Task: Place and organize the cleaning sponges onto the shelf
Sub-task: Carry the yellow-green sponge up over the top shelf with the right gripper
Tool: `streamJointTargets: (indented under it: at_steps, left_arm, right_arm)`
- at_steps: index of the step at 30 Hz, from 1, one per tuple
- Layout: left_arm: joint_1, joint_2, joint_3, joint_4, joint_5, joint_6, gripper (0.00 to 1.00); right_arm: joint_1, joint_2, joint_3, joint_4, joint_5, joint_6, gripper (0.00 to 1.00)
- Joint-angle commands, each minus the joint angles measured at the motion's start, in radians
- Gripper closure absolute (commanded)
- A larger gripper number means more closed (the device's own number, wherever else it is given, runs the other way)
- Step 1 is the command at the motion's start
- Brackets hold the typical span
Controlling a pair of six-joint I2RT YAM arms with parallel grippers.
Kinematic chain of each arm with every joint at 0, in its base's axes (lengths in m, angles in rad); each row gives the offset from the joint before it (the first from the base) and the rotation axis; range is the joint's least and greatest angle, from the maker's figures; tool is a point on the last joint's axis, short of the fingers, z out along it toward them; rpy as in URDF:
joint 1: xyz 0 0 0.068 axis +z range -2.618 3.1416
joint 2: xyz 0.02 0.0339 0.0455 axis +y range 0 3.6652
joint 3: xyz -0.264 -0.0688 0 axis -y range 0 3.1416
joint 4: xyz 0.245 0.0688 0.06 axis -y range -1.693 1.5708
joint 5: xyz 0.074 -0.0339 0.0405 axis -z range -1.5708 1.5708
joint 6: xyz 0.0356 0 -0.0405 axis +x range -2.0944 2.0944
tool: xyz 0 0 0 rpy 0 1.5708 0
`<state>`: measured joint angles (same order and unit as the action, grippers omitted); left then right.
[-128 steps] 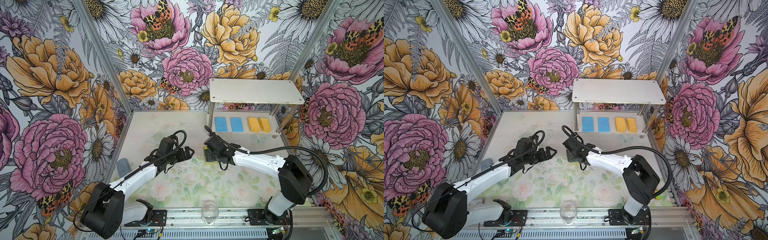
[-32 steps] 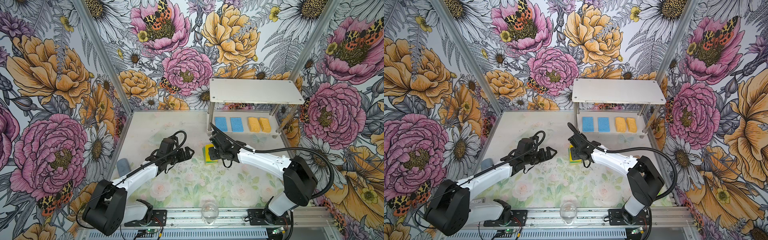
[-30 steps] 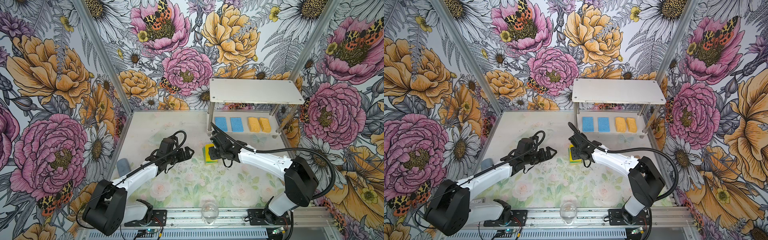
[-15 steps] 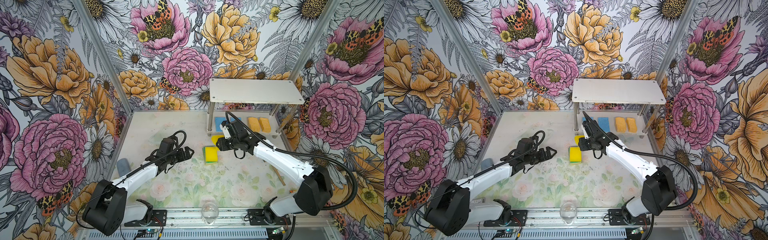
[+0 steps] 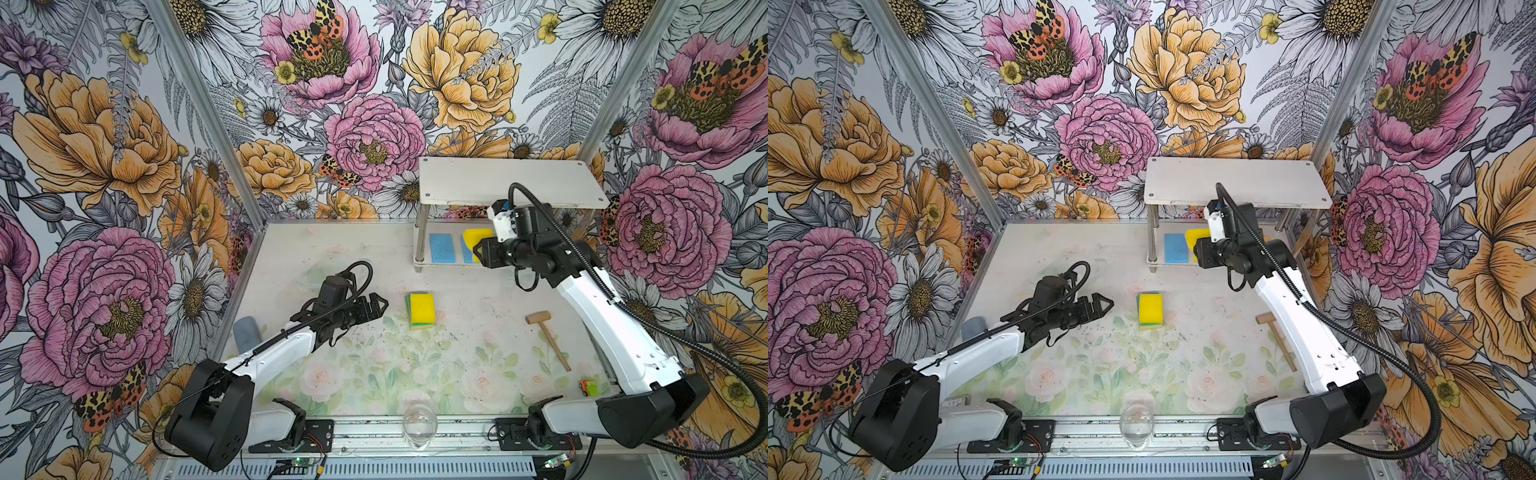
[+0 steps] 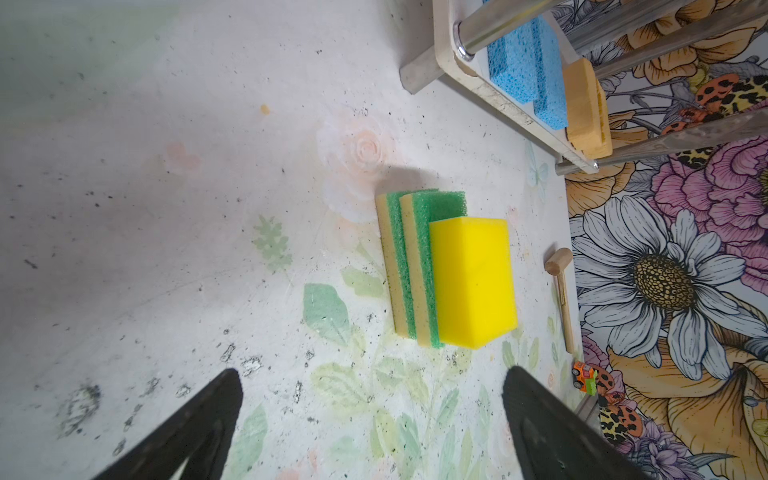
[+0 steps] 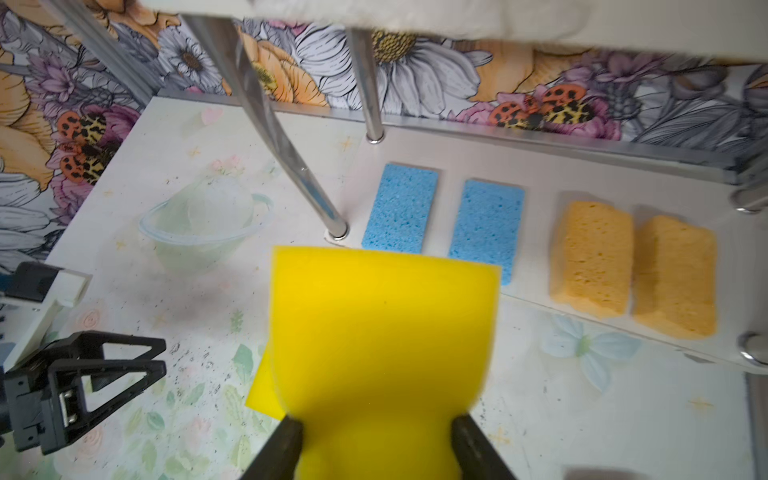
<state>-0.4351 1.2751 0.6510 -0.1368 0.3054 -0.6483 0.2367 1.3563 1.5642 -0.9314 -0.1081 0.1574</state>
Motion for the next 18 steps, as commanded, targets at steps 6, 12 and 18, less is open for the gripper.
streamJointTargets:
  at_steps: [6,12,18]
  left_arm:
    - [0.009,0.017,0.038,0.016,0.022,-0.005,0.01]
    - [0.007,0.017,0.039,0.016,0.017,-0.011,0.01]
    - [0.007,0.008,0.038,0.008,0.005,-0.012,0.01]
  right_arm:
    - [-0.234,0.024,0.202,-0.043,-0.058,-0.12,0.51]
    - [-0.369,0.136,0.374,-0.041,-0.082,-0.164,0.52]
    - [-0.467,0.28,0.543,-0.042,-0.113,-0.19,0.53]
